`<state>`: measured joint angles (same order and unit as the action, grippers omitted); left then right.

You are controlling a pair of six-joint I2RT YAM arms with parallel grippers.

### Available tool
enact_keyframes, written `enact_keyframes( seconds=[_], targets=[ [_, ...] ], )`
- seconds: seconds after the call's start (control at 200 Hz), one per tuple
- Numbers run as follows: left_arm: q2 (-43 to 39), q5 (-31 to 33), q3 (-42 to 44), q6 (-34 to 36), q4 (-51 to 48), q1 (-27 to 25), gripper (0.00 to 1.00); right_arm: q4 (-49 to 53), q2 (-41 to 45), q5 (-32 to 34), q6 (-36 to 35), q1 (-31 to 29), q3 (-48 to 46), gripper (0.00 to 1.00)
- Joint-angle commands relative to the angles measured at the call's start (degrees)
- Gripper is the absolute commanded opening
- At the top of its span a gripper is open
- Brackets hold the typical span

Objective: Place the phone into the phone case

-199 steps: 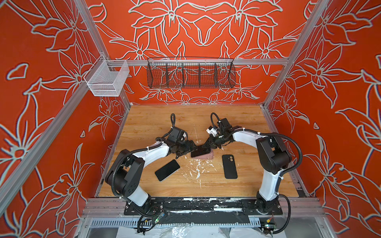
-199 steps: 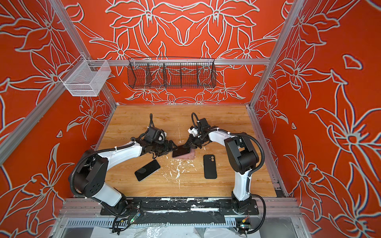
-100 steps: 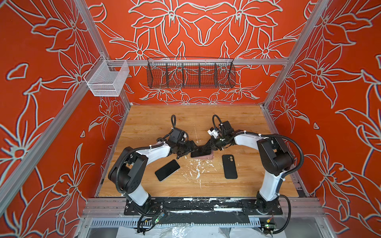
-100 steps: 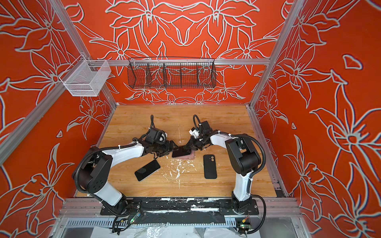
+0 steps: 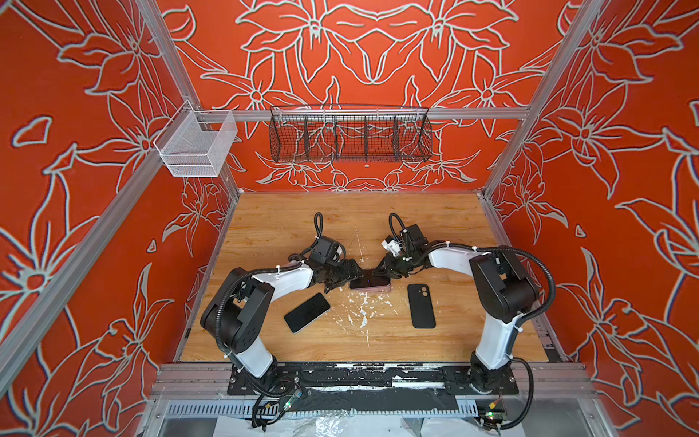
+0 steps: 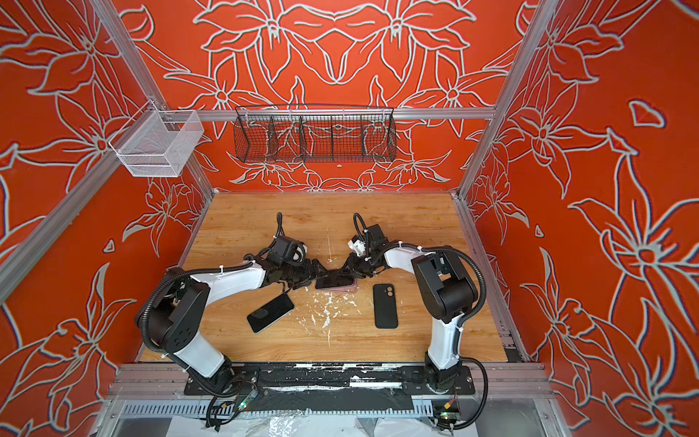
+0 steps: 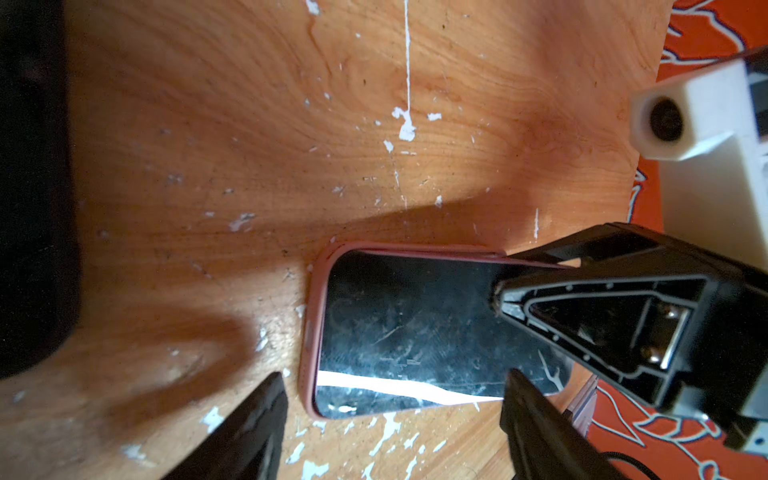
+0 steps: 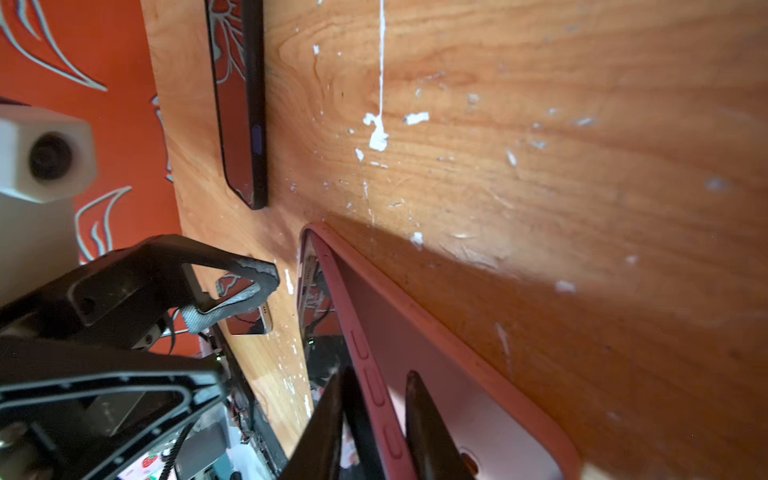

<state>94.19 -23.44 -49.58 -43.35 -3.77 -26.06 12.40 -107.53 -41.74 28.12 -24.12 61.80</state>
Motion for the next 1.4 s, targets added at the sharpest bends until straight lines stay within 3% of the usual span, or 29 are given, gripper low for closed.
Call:
enact_keyframes(
  seconds=[0.0, 0.38, 0.771, 0.946, 1.116, 1.396],
  targets=[
    [-0.4, -0.3, 0.3, -0.2, 0.4, 0.3, 0.80, 5.4, -1.4, 8.9, -1.8, -0.4, -1.8, 0.29],
    [-2.4, 0.3, 1.5, -0.2, 0.0, 0.3, 0.81, 8.1, 4.1, 12.6, -4.7, -0.4, -0.5, 0.54],
    [-3.2, -0.5, 2.1, 0.1, 0.5, 0.3, 0.81, 13.4, 12.6, 19.5, -6.4, -0.4, -0.6, 0.56],
    [-2.6, -1.1, 1.3, 1.1, -0.4, 0.3, 0.81, 16.3, 17.3, 22.8, -3.9, -0.5, -3.0, 0.54],
    [-1.7, -1.3, 0.5, 1.4, -0.2, 0.3, 0.81, 14.8, 20.3, 21.3, -0.9, -1.0, -6.7, 0.50],
    [1.1, -2.6, -0.1, 0.2, 1.6, 0.3, 0.81, 10.2, 16.9, 20.6, 1.6, -2.6, -8.3, 0.49]
  ],
)
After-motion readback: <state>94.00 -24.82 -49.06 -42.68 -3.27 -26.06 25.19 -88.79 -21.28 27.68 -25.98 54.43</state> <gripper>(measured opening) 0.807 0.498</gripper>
